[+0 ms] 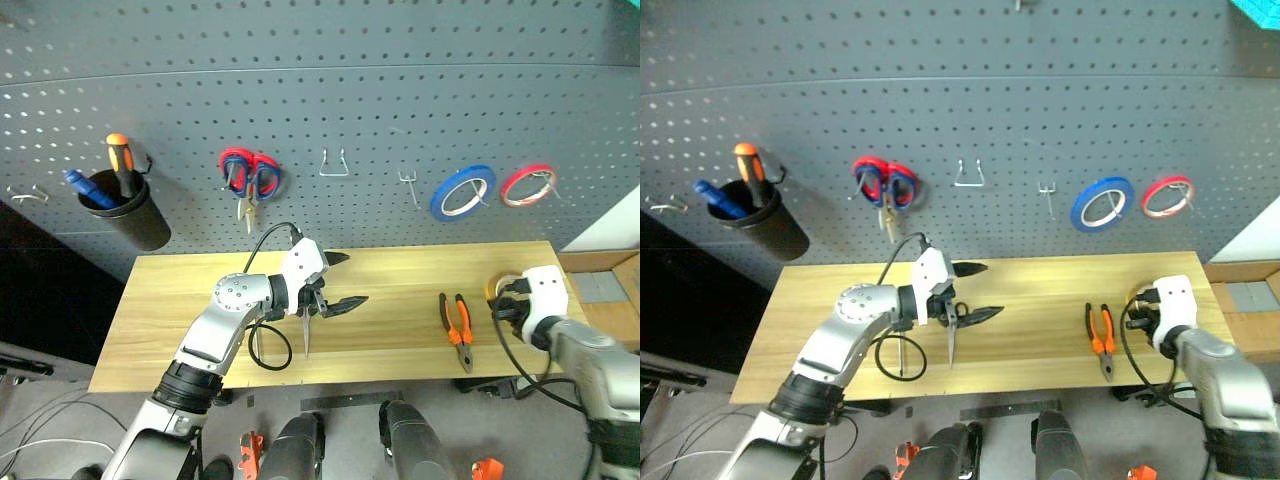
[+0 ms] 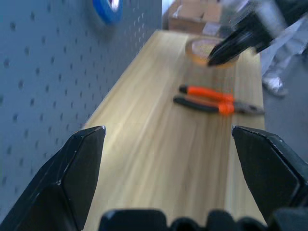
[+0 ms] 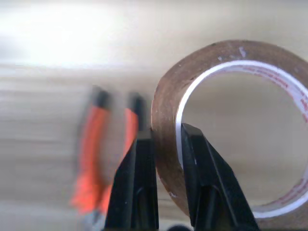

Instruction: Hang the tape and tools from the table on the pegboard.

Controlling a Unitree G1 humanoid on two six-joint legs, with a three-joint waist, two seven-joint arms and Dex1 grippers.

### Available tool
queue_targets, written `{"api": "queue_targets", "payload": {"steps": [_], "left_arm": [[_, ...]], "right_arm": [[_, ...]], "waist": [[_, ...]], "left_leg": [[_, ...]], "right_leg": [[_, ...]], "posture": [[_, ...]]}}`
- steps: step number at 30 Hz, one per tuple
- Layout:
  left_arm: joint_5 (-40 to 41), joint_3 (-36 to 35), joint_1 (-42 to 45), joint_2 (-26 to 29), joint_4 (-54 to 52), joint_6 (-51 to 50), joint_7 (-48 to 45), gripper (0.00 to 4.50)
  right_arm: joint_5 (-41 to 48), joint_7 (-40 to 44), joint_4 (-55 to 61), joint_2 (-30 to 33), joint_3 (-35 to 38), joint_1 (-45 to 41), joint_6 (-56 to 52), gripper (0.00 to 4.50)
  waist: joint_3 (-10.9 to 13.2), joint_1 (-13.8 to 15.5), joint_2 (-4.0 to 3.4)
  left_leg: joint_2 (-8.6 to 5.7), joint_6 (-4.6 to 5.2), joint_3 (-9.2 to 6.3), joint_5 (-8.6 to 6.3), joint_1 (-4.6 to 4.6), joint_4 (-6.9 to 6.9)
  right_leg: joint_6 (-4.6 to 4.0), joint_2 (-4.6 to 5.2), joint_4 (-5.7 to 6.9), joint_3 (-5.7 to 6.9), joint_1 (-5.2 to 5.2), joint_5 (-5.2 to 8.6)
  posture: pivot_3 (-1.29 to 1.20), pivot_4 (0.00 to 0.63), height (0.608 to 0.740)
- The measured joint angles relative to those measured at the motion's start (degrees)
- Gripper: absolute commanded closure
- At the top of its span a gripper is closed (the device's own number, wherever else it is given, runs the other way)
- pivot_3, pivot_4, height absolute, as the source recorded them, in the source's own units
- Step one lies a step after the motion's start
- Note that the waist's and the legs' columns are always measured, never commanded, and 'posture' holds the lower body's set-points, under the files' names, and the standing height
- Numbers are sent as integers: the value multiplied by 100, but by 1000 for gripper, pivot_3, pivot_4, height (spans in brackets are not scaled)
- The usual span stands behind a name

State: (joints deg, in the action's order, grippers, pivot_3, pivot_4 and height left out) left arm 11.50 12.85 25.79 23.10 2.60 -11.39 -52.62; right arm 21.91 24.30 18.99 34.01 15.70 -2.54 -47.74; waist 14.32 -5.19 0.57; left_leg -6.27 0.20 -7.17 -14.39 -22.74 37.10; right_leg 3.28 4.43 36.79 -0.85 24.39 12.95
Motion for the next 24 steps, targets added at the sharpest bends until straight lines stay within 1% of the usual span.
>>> {"api": "queue_targets", "payload": {"steps": [3, 5, 6, 9, 12, 15, 17, 24], "left_arm": [[28, -209, -8, -129, 293, 316, 78, 0], [120, -449, -47, -234, 415, 520, 207, 0], [147, -537, -74, -273, 462, 612, 247, 0], [219, -757, -264, -487, 691, 1054, 380, 0], [360, -932, -426, -892, 722, 1520, 636, 0], [398, -1109, -605, -890, 527, 1715, 790, 0], [413, -1242, -822, -837, 268, 1752, 907, 0], [403, -1349, -1681, -693, -484, 1624, 1286, 0]], "right_arm": [[656, 570, 1445, 73, 312, 653, 179, 4376], [972, 713, 2098, 37, 314, 796, 245, 4376], [1022, 691, 2305, -5, 225, 742, 249, 4376], [953, 435, 2757, -107, -638, 48, 232, 4376], [609, 62, 2629, -446, -1425, -1051, 326, 4376], [67, -73, 2149, -568, -2042, -1660, 649, 4376], [-290, -168, 1620, -784, -2317, -1942, 955, 4376], [-942, -127, 201, -1268, -2768, -2299, 1784, 4376]], "waist": [[-16, -185, 10], [-19, -312, 9], [-27, -367, 10], [-55, -557, 9], [-101, -629, 16], [-233, -626, 35], [-288, -620, 35], [-358, -481, 24]], "left_leg": [[11, 16, 1, -10, 5, 0], [12, 17, 5, -10, 7, 11], [14, 17, 10, -9, 7, 18], [22, 18, 8, -10, 11, 75], [16, 21, 13, 0, 4, 91], [18, 22, 12, 2, 6, 88], [18, 22, 11, 1, 7, 82], [12, 22, 3, 0, 6, 78]], "right_leg": [[2, -6, 5, 3, 0, 0], [7, -6, 8, -1, -2, -3], [13, -7, 7, -4, -3, -2], [33, -17, 11, -2, -26, -10], [57, -14, 4, -10, -31, -43], [55, -15, 6, -10, -27, -44], [26, -16, 7, -11, -23, -61], [18, -19, 12, -15, -18, -64]], "posture": [[-402, 180, 740], [-403, 171, 740], [-400, 166, 740], [-369, 142, 740], [-339, 126, 740], [-289, 115, 740], [-261, 111, 740], [-164, 101, 740]]}}
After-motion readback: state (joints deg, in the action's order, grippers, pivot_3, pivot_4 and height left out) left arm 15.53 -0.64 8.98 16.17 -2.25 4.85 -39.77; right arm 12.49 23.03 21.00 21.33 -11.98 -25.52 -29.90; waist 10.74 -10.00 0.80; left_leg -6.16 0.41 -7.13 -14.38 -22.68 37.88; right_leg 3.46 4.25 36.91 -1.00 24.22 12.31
